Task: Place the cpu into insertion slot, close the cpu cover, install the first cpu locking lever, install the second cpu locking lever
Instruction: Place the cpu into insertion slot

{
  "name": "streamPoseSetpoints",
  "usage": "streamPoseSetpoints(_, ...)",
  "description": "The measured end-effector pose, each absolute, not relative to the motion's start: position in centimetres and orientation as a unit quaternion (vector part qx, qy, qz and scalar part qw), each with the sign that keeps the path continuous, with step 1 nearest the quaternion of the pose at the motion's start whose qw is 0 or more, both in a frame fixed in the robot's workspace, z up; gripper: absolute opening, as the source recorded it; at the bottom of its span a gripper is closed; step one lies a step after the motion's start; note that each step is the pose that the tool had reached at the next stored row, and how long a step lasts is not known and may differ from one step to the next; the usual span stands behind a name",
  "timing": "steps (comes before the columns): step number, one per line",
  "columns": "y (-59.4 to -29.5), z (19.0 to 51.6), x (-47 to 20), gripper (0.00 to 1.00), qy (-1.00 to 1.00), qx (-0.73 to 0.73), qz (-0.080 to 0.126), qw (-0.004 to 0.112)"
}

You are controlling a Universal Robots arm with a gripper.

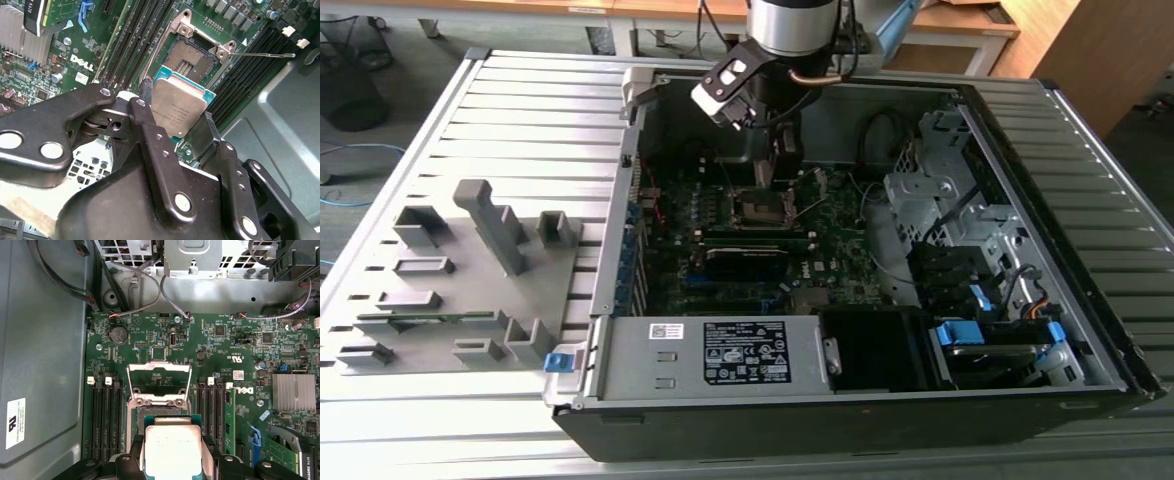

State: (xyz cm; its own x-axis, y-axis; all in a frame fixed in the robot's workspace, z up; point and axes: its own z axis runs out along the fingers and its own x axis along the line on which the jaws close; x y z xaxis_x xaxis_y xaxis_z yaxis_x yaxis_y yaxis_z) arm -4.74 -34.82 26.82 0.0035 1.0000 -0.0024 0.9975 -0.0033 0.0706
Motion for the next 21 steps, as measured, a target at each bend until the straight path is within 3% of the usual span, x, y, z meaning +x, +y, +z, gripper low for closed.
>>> streamPoseSetpoints(21, -34.83, 26.41, -4.74, 0.54, 0.705, 0.708, 0.024, 0.026)
